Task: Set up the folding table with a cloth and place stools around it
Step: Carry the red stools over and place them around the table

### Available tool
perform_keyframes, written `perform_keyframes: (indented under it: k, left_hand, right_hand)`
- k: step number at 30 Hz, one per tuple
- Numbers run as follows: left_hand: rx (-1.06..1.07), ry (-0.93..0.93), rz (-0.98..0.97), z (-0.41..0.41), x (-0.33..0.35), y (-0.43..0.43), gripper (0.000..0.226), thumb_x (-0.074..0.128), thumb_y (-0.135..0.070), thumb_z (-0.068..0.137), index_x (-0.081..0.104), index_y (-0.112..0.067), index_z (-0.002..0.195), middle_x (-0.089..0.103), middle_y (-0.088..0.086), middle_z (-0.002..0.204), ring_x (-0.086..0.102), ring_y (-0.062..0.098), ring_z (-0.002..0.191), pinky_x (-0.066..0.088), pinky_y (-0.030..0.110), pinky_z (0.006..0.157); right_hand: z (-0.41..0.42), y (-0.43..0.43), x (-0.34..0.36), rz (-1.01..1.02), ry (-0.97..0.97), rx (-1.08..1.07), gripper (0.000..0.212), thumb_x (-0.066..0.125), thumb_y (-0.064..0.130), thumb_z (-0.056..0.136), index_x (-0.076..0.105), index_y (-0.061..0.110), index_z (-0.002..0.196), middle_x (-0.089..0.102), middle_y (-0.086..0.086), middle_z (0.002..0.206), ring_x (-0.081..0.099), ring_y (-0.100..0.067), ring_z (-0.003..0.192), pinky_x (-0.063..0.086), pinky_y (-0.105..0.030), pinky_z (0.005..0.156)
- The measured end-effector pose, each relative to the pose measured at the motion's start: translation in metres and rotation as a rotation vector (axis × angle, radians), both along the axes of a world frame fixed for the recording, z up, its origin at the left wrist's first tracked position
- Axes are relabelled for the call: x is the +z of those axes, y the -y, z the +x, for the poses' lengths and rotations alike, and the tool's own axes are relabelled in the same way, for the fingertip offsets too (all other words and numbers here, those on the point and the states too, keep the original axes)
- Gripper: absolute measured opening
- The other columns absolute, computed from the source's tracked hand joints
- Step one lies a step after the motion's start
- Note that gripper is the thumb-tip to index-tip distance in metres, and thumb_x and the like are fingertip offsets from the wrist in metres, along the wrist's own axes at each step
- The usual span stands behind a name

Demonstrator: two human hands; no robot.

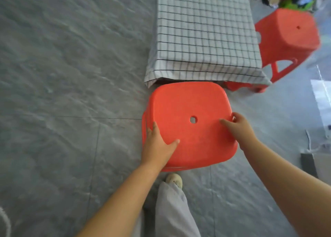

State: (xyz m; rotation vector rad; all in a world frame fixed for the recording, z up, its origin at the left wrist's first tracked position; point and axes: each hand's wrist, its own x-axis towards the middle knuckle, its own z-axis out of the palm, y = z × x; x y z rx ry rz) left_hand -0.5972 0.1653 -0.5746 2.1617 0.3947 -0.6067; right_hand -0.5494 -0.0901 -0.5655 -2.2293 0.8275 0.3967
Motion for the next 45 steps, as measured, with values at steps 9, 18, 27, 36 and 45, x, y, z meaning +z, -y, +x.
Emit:
perform_keyframes:
  k: [9,18,27,36,45]
  left_hand:
    - [-0.147,-0.032,-0.034,0.038,-0.021,0.123,0.100,0.067,-0.050,0.078,0.007,-0.021,0.152,0.022,0.007,0.156,0.030,0.023,0.140,0.031,0.038,0.111]
    - [-0.147,-0.195,-0.094,0.042,-0.063,0.183,0.105,0.070,-0.049,0.075,0.002,-0.023,0.151,0.019,0.010,0.157,0.027,0.023,0.141,0.028,0.040,0.113]
    - [-0.213,-0.309,-0.035,0.028,-0.088,0.166,0.103,0.064,-0.047,0.083,-0.010,-0.020,0.150,-0.006,0.010,0.160,0.013,0.023,0.146,0.021,0.038,0.116]
    - [-0.204,-0.140,0.091,0.046,-0.075,0.126,0.091,0.057,-0.047,0.088,-0.001,-0.016,0.152,-0.003,0.008,0.160,0.007,0.023,0.147,0.018,0.039,0.116]
    - [-0.102,-0.002,0.362,0.039,-0.066,-0.032,0.087,0.047,-0.055,0.089,0.001,-0.015,0.151,-0.002,0.011,0.160,0.005,0.026,0.146,0.016,0.045,0.114]
  right_hand:
    - [0.012,0.133,-0.028,0.018,-0.032,-0.126,0.059,0.055,0.051,0.060,0.058,0.010,0.103,0.056,-0.007,0.090,0.052,-0.026,0.083,0.041,-0.037,0.073]
    - [0.013,0.188,-0.067,0.059,-0.152,-0.082,0.081,0.073,0.043,0.074,0.038,0.008,0.139,0.053,-0.013,0.133,0.051,-0.033,0.119,0.041,-0.042,0.095]
    - [-0.014,0.172,-0.107,0.044,-0.228,-0.054,0.071,0.073,0.013,0.080,0.033,0.005,0.139,0.048,-0.016,0.137,0.048,-0.031,0.123,0.036,-0.032,0.087]
    - [0.023,0.114,-0.088,-0.201,-0.079,0.021,0.069,0.062,0.024,0.086,0.031,0.001,0.143,0.037,-0.021,0.144,0.034,-0.036,0.133,0.030,-0.043,0.110]
    - [0.049,-0.074,-0.066,-0.174,0.065,0.466,0.066,0.059,0.029,0.090,0.032,0.000,0.143,0.035,-0.019,0.148,0.028,-0.031,0.140,0.022,-0.038,0.115]
